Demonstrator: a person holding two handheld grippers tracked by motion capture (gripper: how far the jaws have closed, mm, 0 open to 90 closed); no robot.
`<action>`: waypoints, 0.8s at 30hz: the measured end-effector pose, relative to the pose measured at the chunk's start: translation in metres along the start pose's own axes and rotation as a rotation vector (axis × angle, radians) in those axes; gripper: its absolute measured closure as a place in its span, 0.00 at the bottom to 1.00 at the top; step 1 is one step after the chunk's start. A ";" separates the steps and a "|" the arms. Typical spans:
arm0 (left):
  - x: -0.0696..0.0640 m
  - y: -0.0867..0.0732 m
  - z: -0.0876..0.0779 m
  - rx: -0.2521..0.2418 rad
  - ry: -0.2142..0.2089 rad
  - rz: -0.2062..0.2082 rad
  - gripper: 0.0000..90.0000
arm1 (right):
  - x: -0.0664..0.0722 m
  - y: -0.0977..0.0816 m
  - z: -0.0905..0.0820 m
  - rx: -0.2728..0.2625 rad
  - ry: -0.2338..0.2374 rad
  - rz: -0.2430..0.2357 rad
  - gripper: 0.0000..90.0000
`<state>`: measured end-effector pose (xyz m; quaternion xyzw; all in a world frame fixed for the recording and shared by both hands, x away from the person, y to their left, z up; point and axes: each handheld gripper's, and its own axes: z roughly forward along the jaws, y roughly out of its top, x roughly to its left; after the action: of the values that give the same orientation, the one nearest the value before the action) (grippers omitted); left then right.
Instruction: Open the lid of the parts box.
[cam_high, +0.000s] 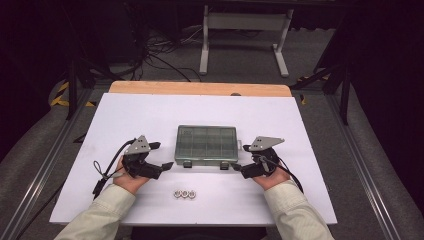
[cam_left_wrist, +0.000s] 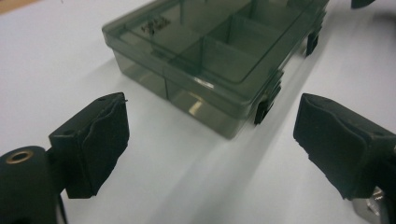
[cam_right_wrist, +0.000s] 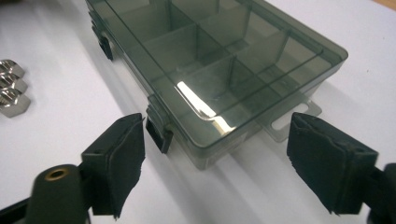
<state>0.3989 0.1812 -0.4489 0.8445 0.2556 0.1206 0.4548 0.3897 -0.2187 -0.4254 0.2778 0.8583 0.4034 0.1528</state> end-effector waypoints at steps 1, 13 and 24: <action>0.000 -0.001 0.002 0.009 -0.004 -0.002 0.13 | 0.000 -0.001 0.000 0.006 -0.003 0.003 0.24; -0.004 -0.002 0.009 0.034 -0.025 0.006 0.27 | -0.003 -0.008 0.007 0.060 0.020 0.018 0.35; -0.005 -0.002 0.012 0.034 -0.058 0.007 0.50 | -0.004 -0.009 0.009 0.071 0.031 0.014 0.52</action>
<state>0.3993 0.1710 -0.4566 0.8562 0.2412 0.0934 0.4472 0.3938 -0.2200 -0.4380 0.2826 0.8725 0.3778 0.1267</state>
